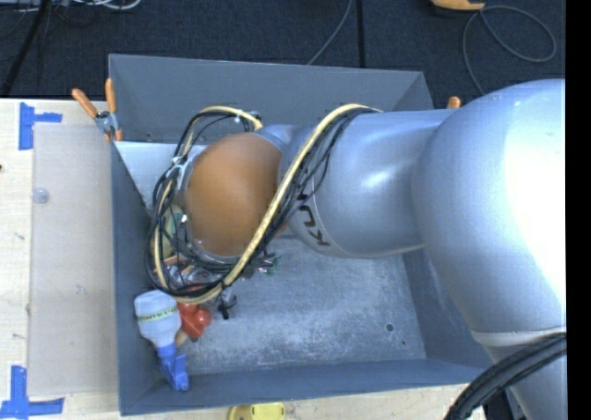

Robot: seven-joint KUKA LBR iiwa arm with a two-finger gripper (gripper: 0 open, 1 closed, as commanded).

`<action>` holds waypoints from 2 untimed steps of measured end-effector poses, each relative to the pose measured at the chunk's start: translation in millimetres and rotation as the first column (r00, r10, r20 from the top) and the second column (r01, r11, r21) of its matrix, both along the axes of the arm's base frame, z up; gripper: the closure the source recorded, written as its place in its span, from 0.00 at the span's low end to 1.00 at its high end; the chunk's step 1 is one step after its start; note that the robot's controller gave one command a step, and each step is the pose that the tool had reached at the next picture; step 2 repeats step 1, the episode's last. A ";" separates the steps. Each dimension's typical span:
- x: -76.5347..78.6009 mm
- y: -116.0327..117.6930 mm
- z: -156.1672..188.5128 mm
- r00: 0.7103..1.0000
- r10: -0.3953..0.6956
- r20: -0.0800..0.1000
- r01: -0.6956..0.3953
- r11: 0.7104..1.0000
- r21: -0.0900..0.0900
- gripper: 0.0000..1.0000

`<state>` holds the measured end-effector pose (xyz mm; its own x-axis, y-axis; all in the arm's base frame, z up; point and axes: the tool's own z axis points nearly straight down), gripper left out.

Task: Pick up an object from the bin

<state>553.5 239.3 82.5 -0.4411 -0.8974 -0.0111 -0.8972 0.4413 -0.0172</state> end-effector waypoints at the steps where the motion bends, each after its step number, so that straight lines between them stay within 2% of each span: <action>1: 0.5 0.3 12.2 1.000 -0.003 0.001 0.003 1.000 0.001 1.00; 2: 0.5 0.3 12.2 1.000 -0.003 0.001 0.003 1.000 0.001 1.00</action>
Offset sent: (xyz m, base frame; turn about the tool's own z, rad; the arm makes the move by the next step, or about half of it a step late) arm -0.0001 -0.0001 0.0321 0.0000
